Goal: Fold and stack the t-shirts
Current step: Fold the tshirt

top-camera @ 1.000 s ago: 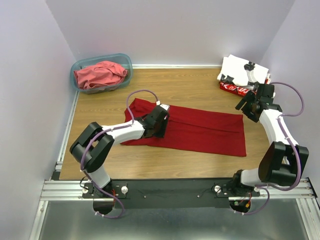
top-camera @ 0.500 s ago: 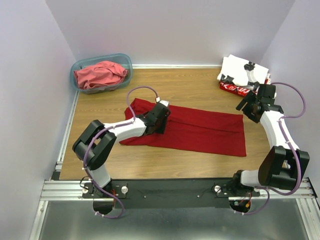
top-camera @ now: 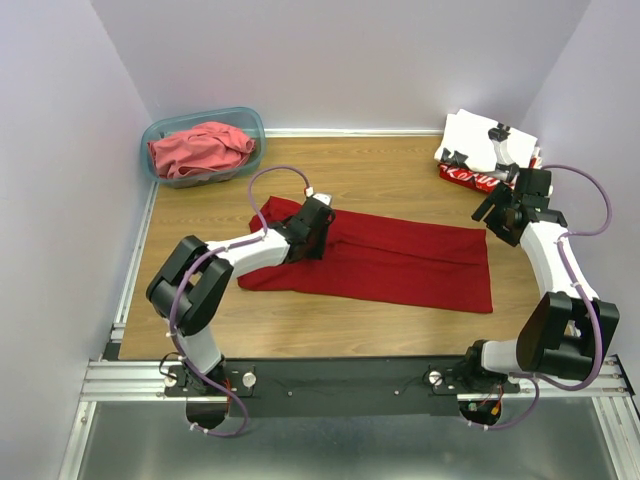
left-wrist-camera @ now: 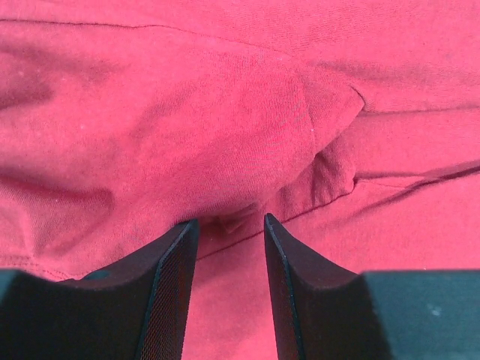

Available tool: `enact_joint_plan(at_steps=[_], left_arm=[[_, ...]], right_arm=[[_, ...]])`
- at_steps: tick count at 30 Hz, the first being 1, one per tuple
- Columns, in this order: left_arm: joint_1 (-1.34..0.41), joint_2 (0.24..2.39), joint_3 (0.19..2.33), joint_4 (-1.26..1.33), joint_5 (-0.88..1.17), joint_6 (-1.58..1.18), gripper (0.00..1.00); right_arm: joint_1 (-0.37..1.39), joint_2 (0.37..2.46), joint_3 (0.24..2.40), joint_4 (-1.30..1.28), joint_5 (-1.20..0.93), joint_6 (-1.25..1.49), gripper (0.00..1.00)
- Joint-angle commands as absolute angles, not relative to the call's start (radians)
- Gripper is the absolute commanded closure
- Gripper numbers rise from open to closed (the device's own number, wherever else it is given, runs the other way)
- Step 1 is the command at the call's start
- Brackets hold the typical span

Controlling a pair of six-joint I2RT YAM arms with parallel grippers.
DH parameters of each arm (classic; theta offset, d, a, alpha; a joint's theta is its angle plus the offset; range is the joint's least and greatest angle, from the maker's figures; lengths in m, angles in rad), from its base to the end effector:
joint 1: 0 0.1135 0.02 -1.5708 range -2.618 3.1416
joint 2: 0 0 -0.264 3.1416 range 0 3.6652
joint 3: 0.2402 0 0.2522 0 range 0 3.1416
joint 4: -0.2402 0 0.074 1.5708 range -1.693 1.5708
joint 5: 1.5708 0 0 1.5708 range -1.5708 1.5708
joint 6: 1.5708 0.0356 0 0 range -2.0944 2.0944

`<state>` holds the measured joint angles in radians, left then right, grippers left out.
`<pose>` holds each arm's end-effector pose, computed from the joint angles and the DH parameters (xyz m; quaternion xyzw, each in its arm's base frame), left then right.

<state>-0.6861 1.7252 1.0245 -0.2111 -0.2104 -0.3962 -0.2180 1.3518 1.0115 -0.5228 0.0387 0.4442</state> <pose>0.2780 -0.2180 0.1763 0.1023 0.9360 -0.0806 0.3270 0.2778 -0.0629 0.2627 0.3112 0.8847 0.0211 0.3463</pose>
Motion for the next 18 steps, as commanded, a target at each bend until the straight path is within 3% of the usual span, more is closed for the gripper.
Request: enact_joint_plan(at_steps=[1, 18], left_arm=[[-0.678, 1.750, 1.046, -0.203, -0.232, -0.377, 0.52], [-0.681, 1.753, 1.042, -0.198, -0.183, -0.383, 0.67]], right_arm=[[-0.224, 1.350, 0.996, -0.548, 0.032, 0.428, 0.20], [-0.224, 1.365, 1.000, -0.549, 0.037, 0.430, 0.20]])
